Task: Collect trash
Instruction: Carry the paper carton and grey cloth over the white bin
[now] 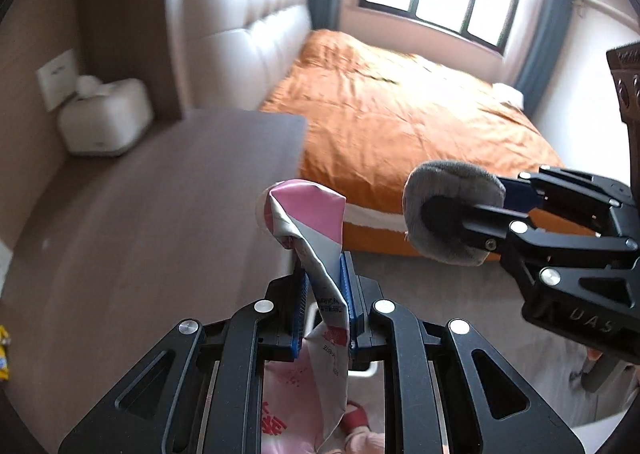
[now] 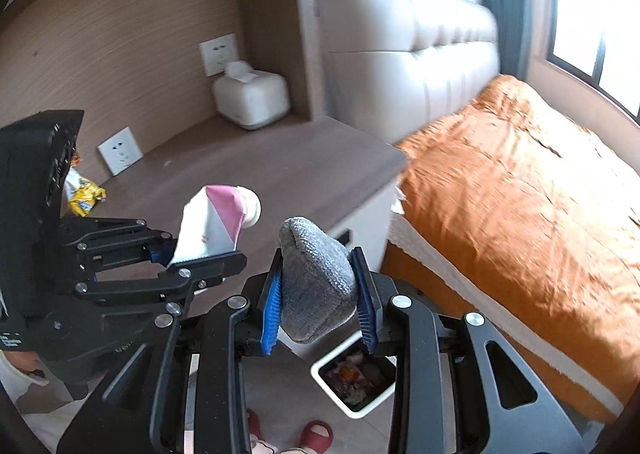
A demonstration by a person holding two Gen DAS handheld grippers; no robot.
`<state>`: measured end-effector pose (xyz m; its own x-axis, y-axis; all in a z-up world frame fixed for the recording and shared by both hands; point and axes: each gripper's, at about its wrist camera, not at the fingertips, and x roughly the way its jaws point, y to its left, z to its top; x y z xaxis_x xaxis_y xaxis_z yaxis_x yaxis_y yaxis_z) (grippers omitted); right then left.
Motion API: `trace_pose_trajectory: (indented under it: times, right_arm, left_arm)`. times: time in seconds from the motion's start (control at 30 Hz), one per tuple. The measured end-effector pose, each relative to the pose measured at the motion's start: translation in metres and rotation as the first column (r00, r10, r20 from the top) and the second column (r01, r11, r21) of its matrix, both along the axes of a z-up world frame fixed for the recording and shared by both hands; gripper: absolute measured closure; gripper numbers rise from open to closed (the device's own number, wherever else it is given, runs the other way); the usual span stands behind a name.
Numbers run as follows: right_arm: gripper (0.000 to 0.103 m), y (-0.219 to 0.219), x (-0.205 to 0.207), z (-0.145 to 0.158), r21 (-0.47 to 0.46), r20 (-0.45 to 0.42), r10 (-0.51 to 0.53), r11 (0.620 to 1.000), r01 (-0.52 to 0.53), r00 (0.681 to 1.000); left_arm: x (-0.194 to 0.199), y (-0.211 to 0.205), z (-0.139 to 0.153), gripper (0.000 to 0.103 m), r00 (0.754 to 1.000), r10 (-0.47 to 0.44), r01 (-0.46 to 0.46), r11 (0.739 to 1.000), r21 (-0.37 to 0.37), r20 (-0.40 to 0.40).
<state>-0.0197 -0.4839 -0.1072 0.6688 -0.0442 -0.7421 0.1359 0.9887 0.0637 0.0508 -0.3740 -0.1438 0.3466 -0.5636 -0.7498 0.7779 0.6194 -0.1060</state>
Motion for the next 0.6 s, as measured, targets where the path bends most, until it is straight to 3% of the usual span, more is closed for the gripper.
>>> trace_pose_trajectory:
  times: [0.6]
  right_arm:
    - [0.07,-0.067,-0.032,-0.067,0.102,-0.126,-0.096,0.989,0.109,0.987]
  left_arm:
    - [-0.026,-0.077,-0.077,0.088,0.984,-0.14,0.154,0.978,0.138,-0.107]
